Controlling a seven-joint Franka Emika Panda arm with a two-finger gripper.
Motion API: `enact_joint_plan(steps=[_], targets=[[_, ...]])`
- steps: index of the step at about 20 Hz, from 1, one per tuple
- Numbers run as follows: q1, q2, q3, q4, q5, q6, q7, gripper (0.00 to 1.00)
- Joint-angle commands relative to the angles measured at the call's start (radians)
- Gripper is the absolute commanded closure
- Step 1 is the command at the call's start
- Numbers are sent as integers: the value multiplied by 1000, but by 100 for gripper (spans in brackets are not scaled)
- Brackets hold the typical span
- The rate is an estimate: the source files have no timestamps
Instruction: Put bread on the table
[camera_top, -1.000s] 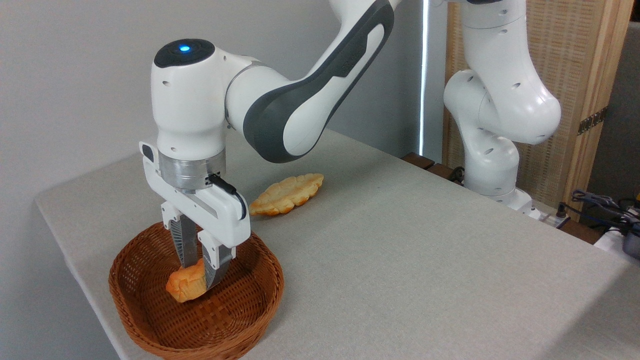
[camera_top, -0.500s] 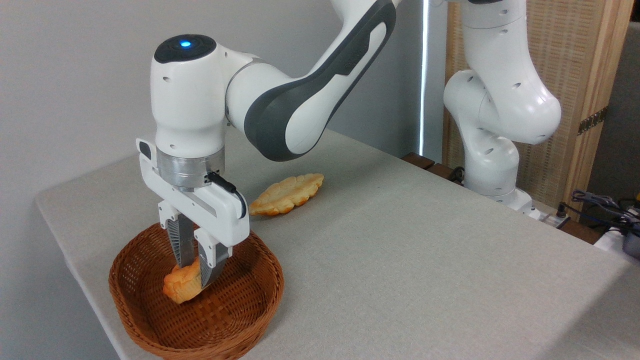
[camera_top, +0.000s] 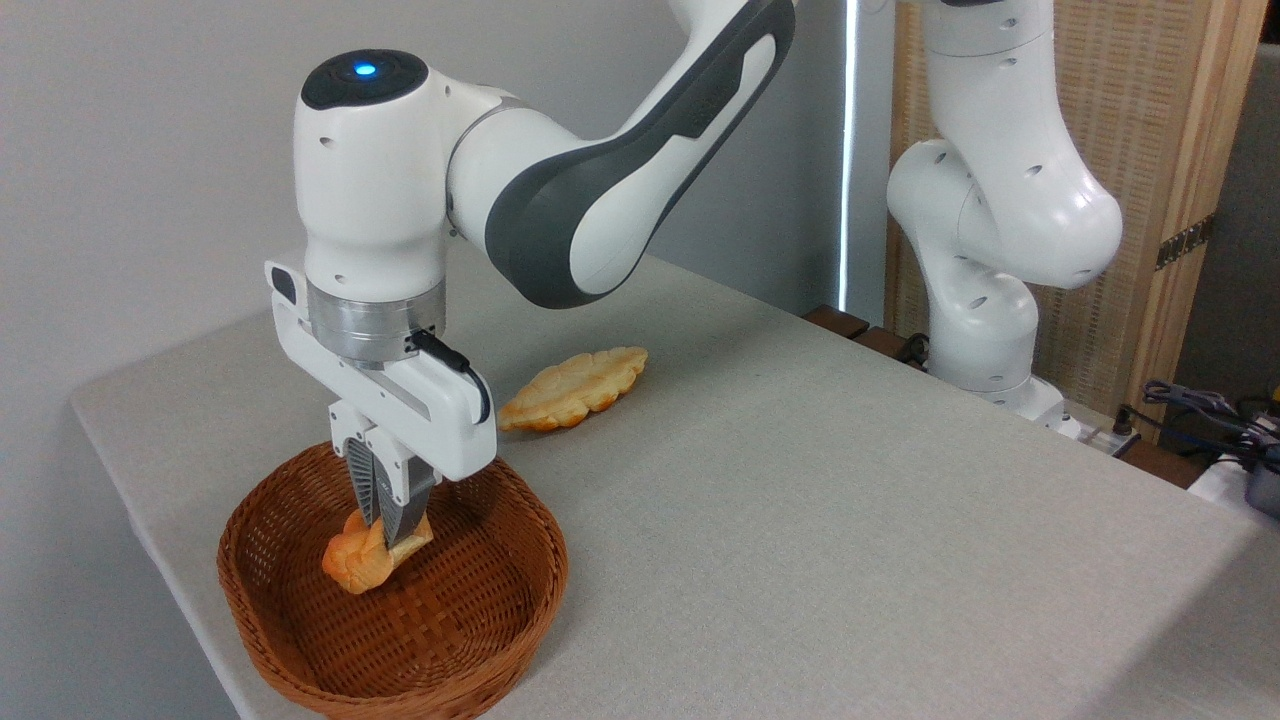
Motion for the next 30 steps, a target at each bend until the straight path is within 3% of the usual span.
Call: enact_joint_plan(steps=[1, 4, 7, 9, 11, 13, 15, 16, 17, 18, 20, 21, 30], targets=[[-1, -66, 23, 29, -40, -125, 1, 100], [-1, -194, 71, -8, -72, -250, 58, 100], [-4, -345, 137, -128, -81, -314, 208, 100], [-7, -459, 158, -257, -71, -356, 321, 99], [-12, -502, 158, -353, -26, -378, 415, 96], [-44, -508, 158, -408, 67, -378, 437, 91], [-64, -499, 158, -430, 87, -363, 438, 80], [-74, -496, 158, -437, 87, -358, 437, 61], [-85, -492, 158, -443, 86, -348, 434, 30], [-88, -488, 158, -451, 86, -338, 434, 18], [-91, -485, 158, -456, 83, -332, 434, 4], [-91, -482, 158, -459, 83, -331, 434, 1], [-91, -481, 158, -459, 86, -331, 435, 0]])
